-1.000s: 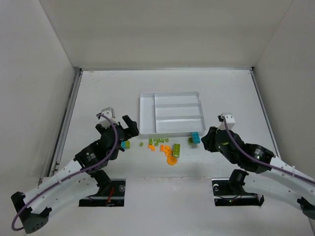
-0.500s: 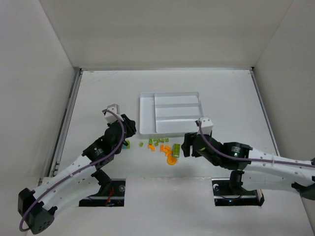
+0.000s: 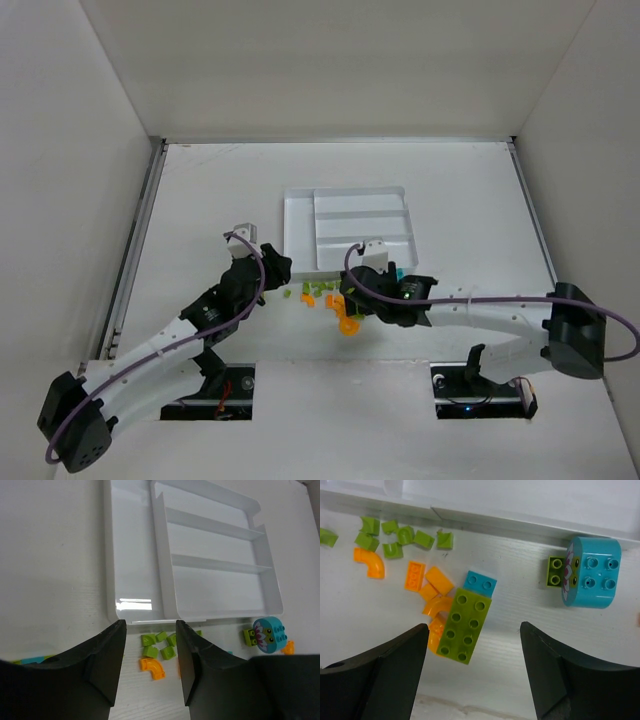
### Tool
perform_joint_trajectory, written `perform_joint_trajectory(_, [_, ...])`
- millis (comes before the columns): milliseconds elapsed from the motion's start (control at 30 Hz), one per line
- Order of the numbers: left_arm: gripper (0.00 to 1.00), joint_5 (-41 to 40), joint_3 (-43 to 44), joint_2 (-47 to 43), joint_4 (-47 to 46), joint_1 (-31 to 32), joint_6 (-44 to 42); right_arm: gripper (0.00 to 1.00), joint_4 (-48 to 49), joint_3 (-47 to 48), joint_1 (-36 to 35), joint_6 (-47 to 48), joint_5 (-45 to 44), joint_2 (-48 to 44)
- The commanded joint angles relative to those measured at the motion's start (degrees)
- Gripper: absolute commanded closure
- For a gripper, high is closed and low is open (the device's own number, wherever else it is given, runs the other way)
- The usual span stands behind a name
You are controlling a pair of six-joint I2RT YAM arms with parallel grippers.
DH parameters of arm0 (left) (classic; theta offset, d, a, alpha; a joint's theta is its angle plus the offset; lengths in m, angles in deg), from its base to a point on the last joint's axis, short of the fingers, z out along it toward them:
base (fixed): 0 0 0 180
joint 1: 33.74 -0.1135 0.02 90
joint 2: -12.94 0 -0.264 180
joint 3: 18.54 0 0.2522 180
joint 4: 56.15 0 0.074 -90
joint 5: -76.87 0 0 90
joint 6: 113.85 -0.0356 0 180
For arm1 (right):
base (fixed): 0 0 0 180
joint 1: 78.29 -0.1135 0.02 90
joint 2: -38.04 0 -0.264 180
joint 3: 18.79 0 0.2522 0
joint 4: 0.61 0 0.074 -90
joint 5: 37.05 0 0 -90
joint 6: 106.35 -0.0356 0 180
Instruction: Sort the legos into containers by color
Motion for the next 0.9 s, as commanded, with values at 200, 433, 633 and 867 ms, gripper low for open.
perform_joint_trajectory(200, [0.57,0.3,-0.8,3.6,-7.6,2.1,0.2,0.30,6.6,3.5,4.5,0.2,4.1,6.5])
perform_joint_trajectory(433, [0.57,0.6,-0.4,3.2,-7.6,2.0,-0.4,0.36,6.8,3.3,5.8,-0.3,6.5,8.6])
perform_joint_trajectory(633, [0.57,0.6,-1.0,1.3,-7.0,1.6,0.0,0.41,8.3,1.4,7.2,-0.8,10.5,9.0])
perform_joint_trajectory(867, [0.57,0.3,-2.1,-0.6,-5.9,1.9,1.1,0.50,10.5,-0.8,8.7,-0.6,13.1,9.0])
